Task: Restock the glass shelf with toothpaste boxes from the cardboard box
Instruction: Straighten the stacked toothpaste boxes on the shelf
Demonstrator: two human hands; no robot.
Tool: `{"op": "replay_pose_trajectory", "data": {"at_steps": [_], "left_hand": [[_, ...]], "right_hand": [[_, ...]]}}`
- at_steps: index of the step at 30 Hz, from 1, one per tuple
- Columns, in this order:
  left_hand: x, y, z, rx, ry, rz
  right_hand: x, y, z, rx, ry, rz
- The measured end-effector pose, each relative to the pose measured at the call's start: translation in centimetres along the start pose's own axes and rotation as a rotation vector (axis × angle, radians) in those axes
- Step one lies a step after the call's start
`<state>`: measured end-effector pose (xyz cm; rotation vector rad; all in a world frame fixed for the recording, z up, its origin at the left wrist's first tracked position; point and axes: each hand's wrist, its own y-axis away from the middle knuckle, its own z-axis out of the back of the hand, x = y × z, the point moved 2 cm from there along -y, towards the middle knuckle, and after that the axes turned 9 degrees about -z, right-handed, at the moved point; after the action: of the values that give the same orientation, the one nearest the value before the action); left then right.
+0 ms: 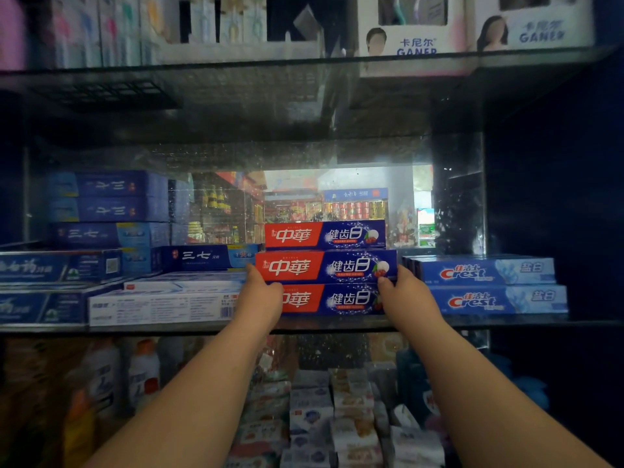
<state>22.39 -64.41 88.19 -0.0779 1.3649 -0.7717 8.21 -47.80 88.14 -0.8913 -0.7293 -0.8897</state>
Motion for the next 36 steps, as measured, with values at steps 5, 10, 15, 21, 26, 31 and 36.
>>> {"op": "replay_pose_trajectory", "data": {"at_steps": [5, 10, 15, 21, 26, 31, 36], "left_hand": [[-0.8, 2.3, -0.4, -0.088, -0.137, -0.246], [-1.0, 4.1, 0.3, -0.085, -0.188, -0.365], [-0.2, 5.7, 3.3, -0.028, -0.278, -0.465], [4.7, 4.7, 11.1, -0.139, -0.452, -0.296], [6.9, 3.6, 15.5, -0.139, -0.590, -0.193], [6.3, 2.2, 16.6, -0.074, -0.823, -0.237], [7.2, 2.0, 16.5, -0.007, -0.939, -0.239]], "right_hand": [[0.3, 0.7, 0.0, 0.002, -0.072, 0.024], [0.8, 2.7, 0.2, -0.074, -0.194, 0.135], [2.6, 6.2, -2.1, -0.201, -0.055, 0.359], [8.6, 11.8, -7.8, 0.017, 0.257, 0.838], [12.5, 12.1, -14.0, 0.160, 0.396, 0.888], [13.7, 10.3, -18.1, 0.150, 0.668, 0.801], [12.1, 10.4, -18.2, 0.088, 0.639, 0.815]]}}
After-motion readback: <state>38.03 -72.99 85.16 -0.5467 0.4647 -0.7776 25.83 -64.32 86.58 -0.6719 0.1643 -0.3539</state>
